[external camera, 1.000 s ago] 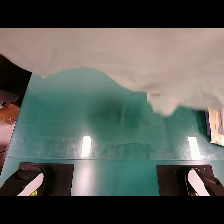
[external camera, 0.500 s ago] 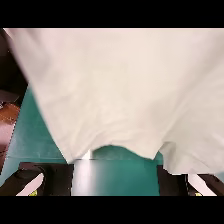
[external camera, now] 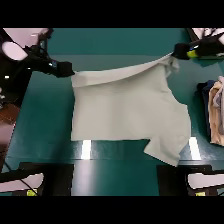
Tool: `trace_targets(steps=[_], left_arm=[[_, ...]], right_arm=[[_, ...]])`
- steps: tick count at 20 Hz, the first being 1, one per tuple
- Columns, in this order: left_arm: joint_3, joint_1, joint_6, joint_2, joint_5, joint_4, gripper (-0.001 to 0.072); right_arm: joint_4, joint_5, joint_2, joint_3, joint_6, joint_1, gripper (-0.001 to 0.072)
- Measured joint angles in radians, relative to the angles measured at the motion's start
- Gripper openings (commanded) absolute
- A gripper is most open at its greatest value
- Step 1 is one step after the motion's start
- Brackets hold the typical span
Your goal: Fold the shirts.
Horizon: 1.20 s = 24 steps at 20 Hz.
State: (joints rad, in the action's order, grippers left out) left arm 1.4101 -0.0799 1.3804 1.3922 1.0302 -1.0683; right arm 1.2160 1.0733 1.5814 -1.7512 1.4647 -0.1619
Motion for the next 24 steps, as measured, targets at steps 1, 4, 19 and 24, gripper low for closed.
trace_targets(steps=[1,4,19,24], left_arm=[[-0.005,0.000,-0.005,0.033,-0.036,0.000,0.0047],[-0.008,0.000,-0.014,0.084,-0.118,-0.001,0.0662],[-0.238,0.266,-0.044,-0.166,0.274,-0.024,0.0430],[-0.660,0.294,-0.077,-0.310,0.266,0.031,0.0449]], right_arm=[[0.000,-0.032,0.026,0.001,0.000,-0.006,0.0044],[0.005,-0.089,0.077,0.001,0.007,-0.014,0.0416],[-0.186,0.441,-0.117,0.127,-0.167,0.168,0.0283],[-0.215,0.400,-0.293,0.399,-0.186,0.187,0.0283]])
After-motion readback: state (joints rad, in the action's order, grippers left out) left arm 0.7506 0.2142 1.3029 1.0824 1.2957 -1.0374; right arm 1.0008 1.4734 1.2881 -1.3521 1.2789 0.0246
